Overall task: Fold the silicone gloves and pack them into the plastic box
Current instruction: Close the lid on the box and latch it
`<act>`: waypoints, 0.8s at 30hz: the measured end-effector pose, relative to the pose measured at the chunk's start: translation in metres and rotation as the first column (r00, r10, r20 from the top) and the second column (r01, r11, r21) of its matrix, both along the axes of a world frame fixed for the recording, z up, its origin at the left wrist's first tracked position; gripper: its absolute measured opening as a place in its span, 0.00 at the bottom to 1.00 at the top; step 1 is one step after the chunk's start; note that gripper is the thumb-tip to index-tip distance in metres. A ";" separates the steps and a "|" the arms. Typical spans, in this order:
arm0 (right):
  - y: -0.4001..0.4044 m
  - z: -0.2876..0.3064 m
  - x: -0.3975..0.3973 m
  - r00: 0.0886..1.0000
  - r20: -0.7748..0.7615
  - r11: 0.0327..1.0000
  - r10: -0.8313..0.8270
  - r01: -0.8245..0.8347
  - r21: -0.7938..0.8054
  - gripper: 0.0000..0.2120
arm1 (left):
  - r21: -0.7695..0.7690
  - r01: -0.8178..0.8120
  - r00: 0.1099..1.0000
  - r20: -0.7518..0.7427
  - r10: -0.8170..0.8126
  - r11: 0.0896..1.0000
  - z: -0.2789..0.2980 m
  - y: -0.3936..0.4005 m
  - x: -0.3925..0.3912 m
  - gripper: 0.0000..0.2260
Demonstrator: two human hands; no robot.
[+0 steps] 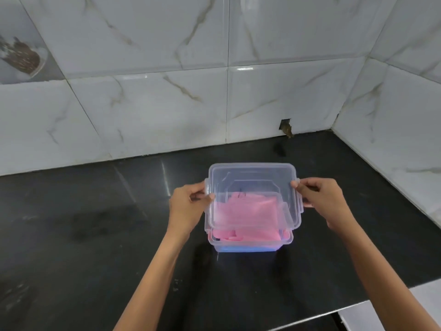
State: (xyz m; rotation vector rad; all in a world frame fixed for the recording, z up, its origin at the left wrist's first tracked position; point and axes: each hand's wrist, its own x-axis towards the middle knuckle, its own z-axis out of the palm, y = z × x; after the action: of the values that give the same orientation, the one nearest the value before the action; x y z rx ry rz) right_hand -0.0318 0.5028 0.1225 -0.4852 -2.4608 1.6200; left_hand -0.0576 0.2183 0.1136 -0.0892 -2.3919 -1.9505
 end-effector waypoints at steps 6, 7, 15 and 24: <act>-0.006 -0.035 0.010 0.969 0.238 0.995 0.069 -0.083 0.050 0.07 | -0.126 -0.007 0.975 0.220 0.035 0.992 -0.031 0.001 0.010 0.08; -0.007 -0.039 0.010 0.965 0.257 0.995 0.060 -0.079 0.066 0.09 | -0.150 -0.012 0.972 0.231 0.047 0.989 -0.034 0.001 0.009 0.08; -0.009 -0.048 0.002 0.965 0.264 0.997 0.003 -0.022 0.072 0.08 | -0.170 -0.029 0.952 0.297 0.079 0.985 -0.042 0.002 0.000 0.09; 0.002 -0.057 -0.003 0.952 0.306 0.990 -0.009 0.052 -0.132 0.10 | 0.103 -0.111 0.874 0.484 0.047 0.988 -0.057 -0.010 -0.009 0.07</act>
State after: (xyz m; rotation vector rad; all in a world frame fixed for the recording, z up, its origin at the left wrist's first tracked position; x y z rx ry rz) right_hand -0.0349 0.5047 0.0658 -0.8493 -2.5425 1.8336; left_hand -0.0662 0.2079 0.0565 0.5599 -2.4697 -2.2972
